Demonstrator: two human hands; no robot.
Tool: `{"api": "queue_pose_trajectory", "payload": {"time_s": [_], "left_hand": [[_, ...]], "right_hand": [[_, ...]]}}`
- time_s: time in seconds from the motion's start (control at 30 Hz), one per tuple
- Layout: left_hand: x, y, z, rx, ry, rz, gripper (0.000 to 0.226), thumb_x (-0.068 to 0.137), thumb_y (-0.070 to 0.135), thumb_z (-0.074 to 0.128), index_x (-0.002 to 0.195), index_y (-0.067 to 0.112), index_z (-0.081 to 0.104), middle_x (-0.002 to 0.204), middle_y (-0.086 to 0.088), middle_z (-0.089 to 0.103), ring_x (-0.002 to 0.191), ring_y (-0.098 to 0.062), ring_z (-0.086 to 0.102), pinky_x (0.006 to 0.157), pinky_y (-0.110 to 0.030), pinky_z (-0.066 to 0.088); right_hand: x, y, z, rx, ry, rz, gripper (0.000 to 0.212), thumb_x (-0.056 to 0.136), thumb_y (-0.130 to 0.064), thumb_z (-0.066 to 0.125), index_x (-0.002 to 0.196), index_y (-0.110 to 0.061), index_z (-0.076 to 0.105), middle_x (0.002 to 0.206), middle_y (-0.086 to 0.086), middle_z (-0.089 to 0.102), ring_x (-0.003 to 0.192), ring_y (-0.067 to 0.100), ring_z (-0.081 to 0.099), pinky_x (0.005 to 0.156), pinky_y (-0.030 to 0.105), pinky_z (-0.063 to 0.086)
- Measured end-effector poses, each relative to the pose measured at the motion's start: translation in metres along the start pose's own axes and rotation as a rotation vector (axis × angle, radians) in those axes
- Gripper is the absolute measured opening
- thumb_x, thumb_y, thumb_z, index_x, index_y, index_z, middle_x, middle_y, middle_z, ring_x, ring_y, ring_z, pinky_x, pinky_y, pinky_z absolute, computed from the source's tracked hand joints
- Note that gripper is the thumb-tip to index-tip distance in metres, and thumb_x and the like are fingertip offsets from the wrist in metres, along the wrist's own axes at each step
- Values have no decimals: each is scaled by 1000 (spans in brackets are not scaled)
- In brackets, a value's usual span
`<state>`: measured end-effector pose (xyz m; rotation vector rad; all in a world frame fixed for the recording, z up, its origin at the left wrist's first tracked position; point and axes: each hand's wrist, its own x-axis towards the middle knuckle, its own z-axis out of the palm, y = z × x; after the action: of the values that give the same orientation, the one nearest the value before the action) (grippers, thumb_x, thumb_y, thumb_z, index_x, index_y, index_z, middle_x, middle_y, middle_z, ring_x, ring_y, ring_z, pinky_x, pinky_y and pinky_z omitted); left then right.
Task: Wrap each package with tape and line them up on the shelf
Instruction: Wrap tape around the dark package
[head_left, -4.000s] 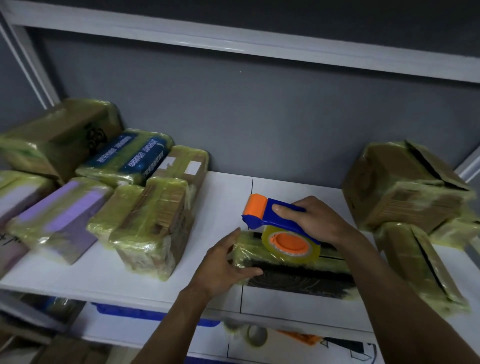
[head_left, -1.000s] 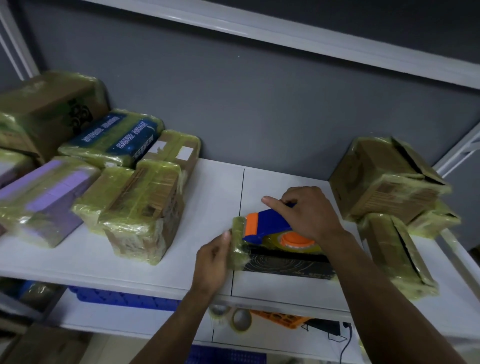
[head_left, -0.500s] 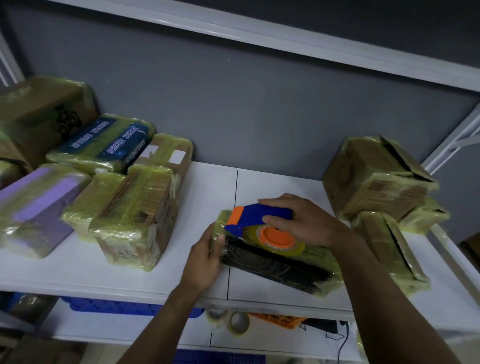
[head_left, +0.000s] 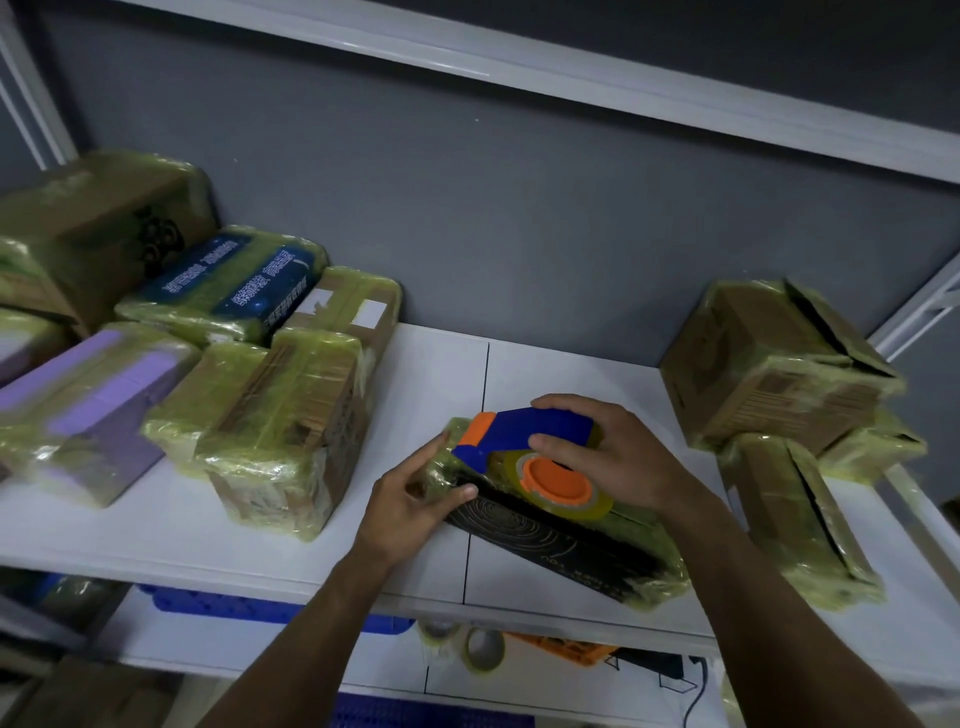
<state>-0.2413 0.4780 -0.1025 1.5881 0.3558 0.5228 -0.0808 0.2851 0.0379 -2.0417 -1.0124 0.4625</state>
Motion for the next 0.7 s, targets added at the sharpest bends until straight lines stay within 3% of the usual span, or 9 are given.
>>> {"api": "queue_pose_trajectory", "payload": {"time_s": [0.3,0.47,0.53,0.6,0.7], "left_hand": [[6,0,2,-110,33,-47,80,68,13,92,141,19,60,120,4,74,113,-13,69,94,-29,57],[6,6,1,-97,-5,-46,80,68,14,92,141,19,60,126,4,71,119,-16,67,100,-34,55],[5,10,-1,29,1,8,78,69,28,92,139,31,59,139,13,62,123,-2,61,105,-32,52],[5,13,-1,357,21,163,82,68,58,85,141,48,47,156,23,38,138,8,40,113,-20,39],[11,11,5,790,-37,353,104,63,92,63,152,46,37,164,25,21,153,-6,15,119,-29,26]], "right_hand": [[-8,3,-40,-105,-22,40,39,81,-62,77,118,-55,68,117,-30,69,108,-7,65,90,20,54],[-6,11,-22,-194,-34,48,31,83,-57,78,110,-60,64,113,-36,65,105,-14,59,82,8,46],[-2,13,-21,-191,-35,59,35,83,-56,78,116,-55,66,116,-31,66,106,-10,61,86,13,48],[0,14,-22,-184,-38,66,40,85,-53,78,122,-47,68,121,-25,68,109,-3,62,91,20,51],[0,16,-22,-162,-40,65,39,85,-53,79,122,-46,67,122,-23,67,110,-1,63,92,22,53]]}}
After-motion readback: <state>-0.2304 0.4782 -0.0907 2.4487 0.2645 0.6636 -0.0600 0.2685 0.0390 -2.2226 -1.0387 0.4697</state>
